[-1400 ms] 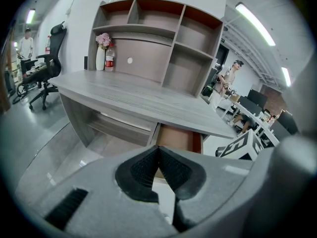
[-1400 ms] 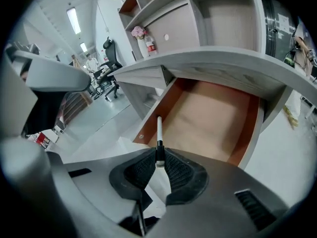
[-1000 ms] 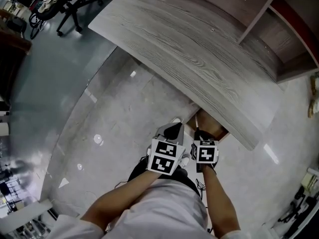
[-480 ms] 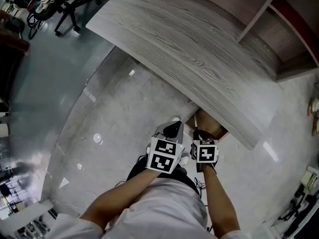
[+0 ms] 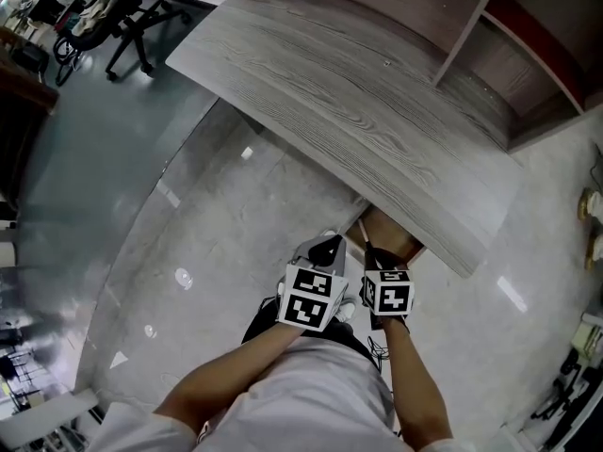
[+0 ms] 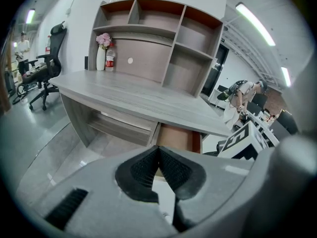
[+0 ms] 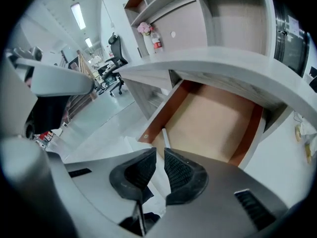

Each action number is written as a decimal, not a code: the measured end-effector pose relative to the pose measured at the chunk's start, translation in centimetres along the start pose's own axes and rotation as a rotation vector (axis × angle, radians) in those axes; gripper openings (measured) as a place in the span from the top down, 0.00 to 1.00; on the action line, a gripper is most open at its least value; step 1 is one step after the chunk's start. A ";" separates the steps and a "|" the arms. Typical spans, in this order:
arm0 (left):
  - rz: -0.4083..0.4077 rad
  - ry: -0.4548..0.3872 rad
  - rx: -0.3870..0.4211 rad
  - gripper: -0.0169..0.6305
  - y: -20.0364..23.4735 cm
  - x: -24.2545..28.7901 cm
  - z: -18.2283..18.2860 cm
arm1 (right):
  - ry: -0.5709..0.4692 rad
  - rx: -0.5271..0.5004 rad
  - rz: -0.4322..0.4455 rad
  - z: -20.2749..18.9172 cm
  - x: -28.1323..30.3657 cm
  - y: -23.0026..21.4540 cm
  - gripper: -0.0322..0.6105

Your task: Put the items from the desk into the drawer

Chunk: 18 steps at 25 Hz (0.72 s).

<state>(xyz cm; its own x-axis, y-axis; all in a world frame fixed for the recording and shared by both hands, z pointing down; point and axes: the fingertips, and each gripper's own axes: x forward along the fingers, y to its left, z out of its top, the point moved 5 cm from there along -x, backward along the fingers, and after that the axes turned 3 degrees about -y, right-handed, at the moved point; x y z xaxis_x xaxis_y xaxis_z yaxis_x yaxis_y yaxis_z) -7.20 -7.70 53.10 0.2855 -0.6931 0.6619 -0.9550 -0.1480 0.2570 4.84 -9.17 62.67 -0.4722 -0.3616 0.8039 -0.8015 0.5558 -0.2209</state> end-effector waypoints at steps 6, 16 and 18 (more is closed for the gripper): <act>-0.020 -0.035 0.023 0.97 -2.1 -0.8 0.4 | -0.136 0.007 0.006 2.0 -4.2 0.7 0.90; -0.052 -0.088 0.069 0.97 -5.8 -2.9 0.3 | -0.323 -0.039 0.022 3.8 -11.0 2.9 0.93; -0.057 -0.096 0.081 0.97 -6.4 -3.6 0.2 | -0.354 -0.041 0.023 4.0 -12.2 3.3 0.93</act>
<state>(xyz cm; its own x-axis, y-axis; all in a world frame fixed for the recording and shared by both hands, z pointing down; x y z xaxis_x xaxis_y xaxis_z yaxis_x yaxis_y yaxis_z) -2.11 -4.45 48.93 0.3339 -0.7459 0.5763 -0.9420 -0.2428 0.2316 6.51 -5.88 49.93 -0.5932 -0.5816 0.5566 -0.7773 0.5937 -0.2082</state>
